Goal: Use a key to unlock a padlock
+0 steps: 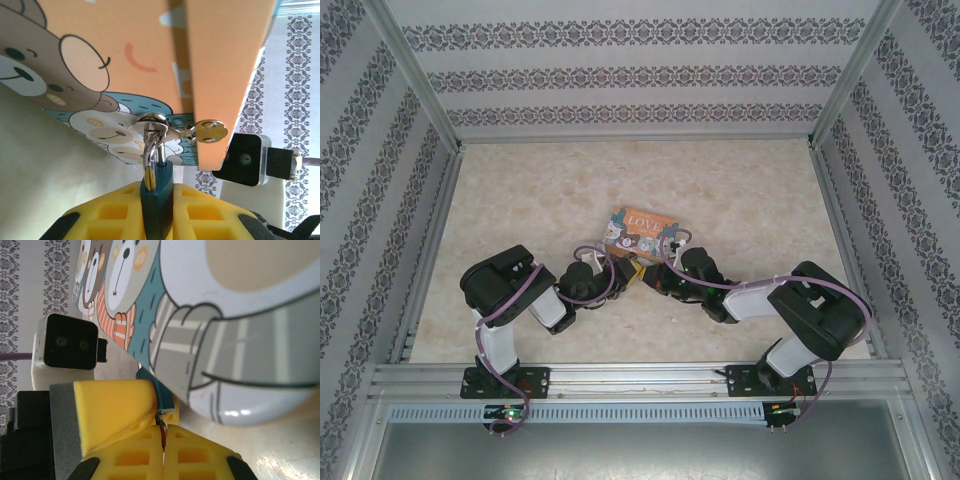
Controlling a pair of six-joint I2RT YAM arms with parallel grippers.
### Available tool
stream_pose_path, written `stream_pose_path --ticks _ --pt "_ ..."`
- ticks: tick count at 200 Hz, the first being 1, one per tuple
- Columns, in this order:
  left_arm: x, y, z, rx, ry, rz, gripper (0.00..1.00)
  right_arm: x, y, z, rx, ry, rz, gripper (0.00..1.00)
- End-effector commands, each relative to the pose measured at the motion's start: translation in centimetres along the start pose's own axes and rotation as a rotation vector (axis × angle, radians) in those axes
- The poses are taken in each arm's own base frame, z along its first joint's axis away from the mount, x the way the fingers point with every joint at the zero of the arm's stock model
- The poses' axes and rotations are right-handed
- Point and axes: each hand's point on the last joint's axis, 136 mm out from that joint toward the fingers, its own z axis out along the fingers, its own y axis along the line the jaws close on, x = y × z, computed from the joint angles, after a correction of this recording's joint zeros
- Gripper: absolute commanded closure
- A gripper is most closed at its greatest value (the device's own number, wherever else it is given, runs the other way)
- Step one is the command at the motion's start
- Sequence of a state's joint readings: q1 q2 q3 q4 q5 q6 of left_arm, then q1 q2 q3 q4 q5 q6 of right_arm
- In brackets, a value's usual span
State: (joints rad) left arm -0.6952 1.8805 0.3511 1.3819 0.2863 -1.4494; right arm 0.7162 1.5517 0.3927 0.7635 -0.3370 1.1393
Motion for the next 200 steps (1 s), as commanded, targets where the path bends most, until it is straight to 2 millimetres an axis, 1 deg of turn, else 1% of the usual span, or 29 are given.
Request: stream_pose_path --ticks 1,29,40,42,44,55,61,79,90,117,151,169,182,200 --pt "0.2 -1.5 -0.1 0.05 -0.012 0.02 0.85 -0.2 1.7 -0.4 -0.069 -0.025 -0.03 0.89" --pt "0.1 -1.9 -0.2 0.051 -0.016 0.022 0.85 -0.3 1.2 -1.2 -0.046 -0.048 -0.05 0.79" --pt "0.1 -2.0 -0.3 0.047 -0.016 0.023 0.86 -0.6 1.5 -1.5 -0.042 -0.065 -0.067 0.75" --pt "0.1 -2.0 -0.3 0.047 -0.016 0.023 0.85 -0.2 0.6 -1.8 -0.023 -0.061 -0.063 0.74" --pt "0.1 -2.0 -0.3 0.045 -0.015 0.022 0.85 -0.1 0.3 -1.9 -0.015 -0.062 -0.064 0.73" --pt "0.1 -2.1 -0.4 0.039 -0.016 0.024 0.85 -0.3 0.3 -2.5 -0.008 -0.079 -0.087 0.7" --pt "0.1 -2.3 -0.4 0.038 -0.017 0.024 0.85 -0.2 -0.3 -2.9 0.022 -0.08 -0.097 0.68" --pt "0.0 -2.5 -0.6 0.023 -0.019 0.023 0.85 -0.4 -0.4 -4.1 0.066 -0.1 -0.168 0.64" --pt "0.0 -2.6 -0.8 0.012 -0.019 0.021 0.85 -0.7 -0.1 -4.9 0.087 -0.117 -0.23 0.62" --pt "0.0 -3.2 -0.9 0.0 -0.016 0.018 0.86 -1.8 1.5 -7.4 0.101 -0.19 -0.426 0.56" --pt "0.2 -4.0 -0.7 0.005 0.004 0.008 0.87 -2.4 4.7 -10.5 0.076 -0.291 -0.748 0.51" --pt "0.2 -4.3 -0.7 0.009 0.004 -0.002 0.89 -1.8 6.6 -11.7 0.038 -0.321 -0.959 0.51" --pt "0.1 -4.5 -0.8 0.009 0.001 -0.005 0.9 -1.3 7.6 -12.4 0.026 -0.35 -1.115 0.49" --pt "0.1 -4.8 -1.0 0.004 -0.001 -0.003 0.9 -0.5 9.0 -13.1 0.009 -0.382 -1.313 0.49"
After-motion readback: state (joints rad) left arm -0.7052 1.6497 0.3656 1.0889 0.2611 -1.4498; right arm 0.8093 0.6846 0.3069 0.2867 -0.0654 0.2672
